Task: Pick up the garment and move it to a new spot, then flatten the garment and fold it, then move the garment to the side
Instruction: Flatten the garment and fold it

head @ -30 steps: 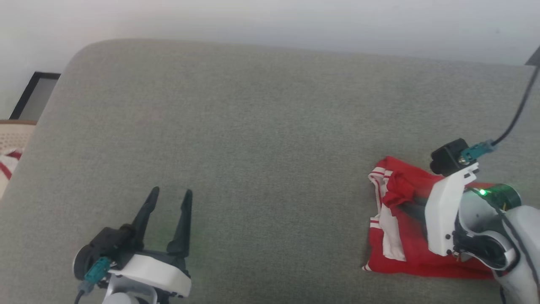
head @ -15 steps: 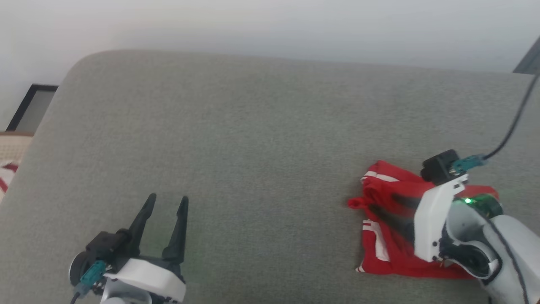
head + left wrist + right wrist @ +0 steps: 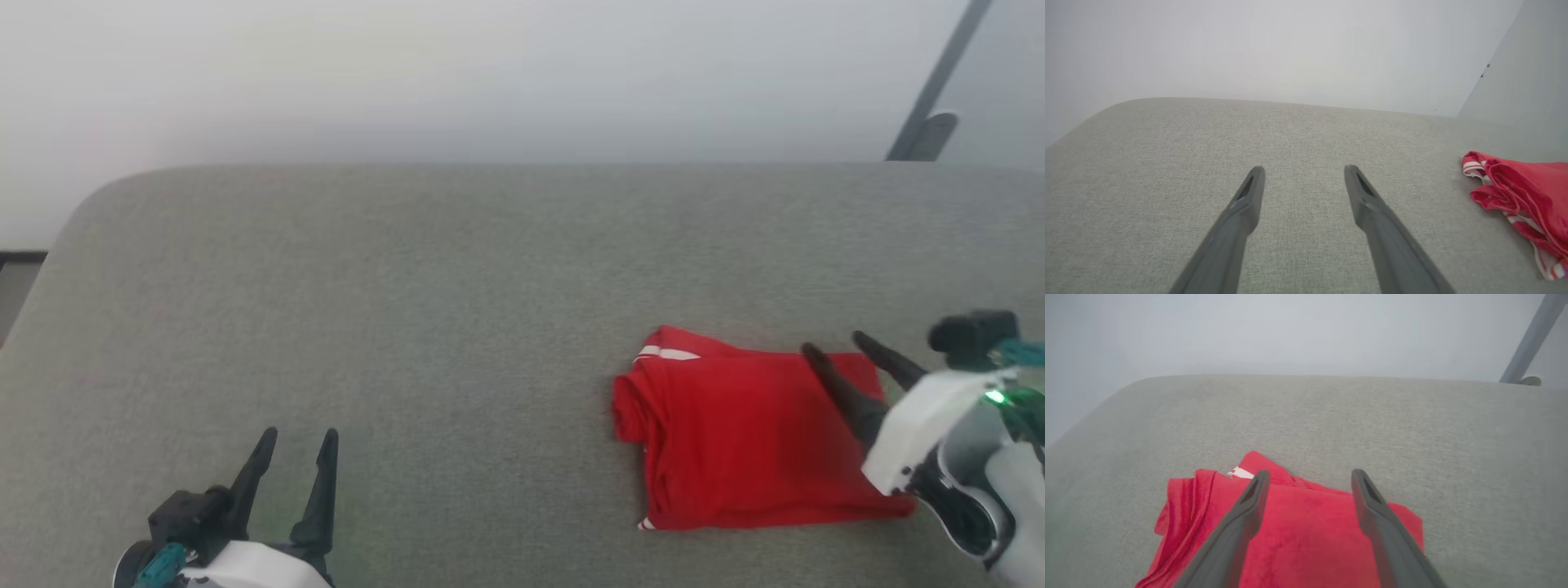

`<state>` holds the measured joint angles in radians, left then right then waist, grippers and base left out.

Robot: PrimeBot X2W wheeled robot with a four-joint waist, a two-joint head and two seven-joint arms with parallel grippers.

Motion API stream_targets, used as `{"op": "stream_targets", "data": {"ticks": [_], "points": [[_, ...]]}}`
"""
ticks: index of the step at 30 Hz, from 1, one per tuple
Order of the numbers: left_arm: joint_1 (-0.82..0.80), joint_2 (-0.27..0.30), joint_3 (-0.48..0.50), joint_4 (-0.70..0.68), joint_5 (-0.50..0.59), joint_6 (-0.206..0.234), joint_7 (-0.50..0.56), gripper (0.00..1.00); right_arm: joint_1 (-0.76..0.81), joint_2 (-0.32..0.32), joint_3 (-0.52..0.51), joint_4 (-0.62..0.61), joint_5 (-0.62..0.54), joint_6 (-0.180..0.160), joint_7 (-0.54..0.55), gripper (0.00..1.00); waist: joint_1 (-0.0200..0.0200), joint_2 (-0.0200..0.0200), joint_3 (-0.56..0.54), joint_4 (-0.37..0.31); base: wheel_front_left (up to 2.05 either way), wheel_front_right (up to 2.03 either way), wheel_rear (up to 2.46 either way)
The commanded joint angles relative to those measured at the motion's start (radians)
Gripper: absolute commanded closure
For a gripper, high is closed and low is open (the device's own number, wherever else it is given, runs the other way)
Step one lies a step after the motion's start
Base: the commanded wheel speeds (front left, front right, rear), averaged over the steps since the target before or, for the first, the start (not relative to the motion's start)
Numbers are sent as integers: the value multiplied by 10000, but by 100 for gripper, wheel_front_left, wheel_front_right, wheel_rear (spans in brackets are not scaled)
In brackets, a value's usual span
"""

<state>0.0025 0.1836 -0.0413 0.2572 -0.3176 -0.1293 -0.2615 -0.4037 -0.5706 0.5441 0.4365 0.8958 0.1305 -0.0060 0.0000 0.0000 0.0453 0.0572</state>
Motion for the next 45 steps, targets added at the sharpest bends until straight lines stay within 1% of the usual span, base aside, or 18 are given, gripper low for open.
{"op": "stream_targets", "data": {"ticks": [1, 6, 8, 11, 14, 22, 23, 27, 33, 39, 45], "points": [[162, 35, 60, 29, -119, -13, -44, 0, 158, 48, -37, 270, -73, 3, -465, 0, 0, 0, -199, -193, 0, 0, 0], [374, 43, 259, 94, -252, -13, -44, 0, 342, 137, -143, 1014, -417, 3, -1919, 0, 0, 0, -407, -406, 0, 0, 0], [466, 29, 343, 101, -239, -13, -46, 0, 379, 171, -243, 1169, -672, 3, -2274, 0, 0, 0, -481, -467, 0, 0, 0], [635, -16, 473, 67, -272, -13, -46, 0, 583, 296, -596, 1233, -1021, 2, -2532, 0, 0, 0, -606, -527, 0, 0, 0], [786, -57, 612, -107, -216, -13, -44, 0, 830, 393, -1053, 1061, -1464, 2, -2596, 0, 0, 0, -696, -560, 0, 0, 0], [1364, -46, 872, -615, -129, -14, -46, 0, 2108, 914, -2873, -350, -2787, 3, -2597, 0, 0, 0, -852, -530, 0, 0, 0], [1364, -46, 872, -615, -129, -14, -46, 0, 2108, 914, -2873, -350, -2787, 3, -2597, 0, 0, 0, -852, -530, 0, 0, 0], [1673, -130, 1066, -962, -129, -14, -44, 0, 2909, 1134, -3731, -1070, -3277, 2, -2598, 0, 0, 0, -940, -412, 0, 0, 0], [2294, -226, 1372, -1649, -43, -14, -44, 0, 4062, 1403, -4709, -2090, -3827, 2, -2600, 0, 0, 0, -1049, -293, 0, 0, 0], [2707, -436, 1595, -2170, -33, -14, -44, 0, 4844, 1733, -5389, -2769, -4080, 2, -2498, 0, 0, 0, -1098, -213, 0, 0, 0], [2676, -510, 1549, -2232, 36, -14, -44, 0, 5057, 1971, -5642, -3192, -4227, 2, -2240, 0, 0, 0, -1060, -191, 0, 0, 0]]}}
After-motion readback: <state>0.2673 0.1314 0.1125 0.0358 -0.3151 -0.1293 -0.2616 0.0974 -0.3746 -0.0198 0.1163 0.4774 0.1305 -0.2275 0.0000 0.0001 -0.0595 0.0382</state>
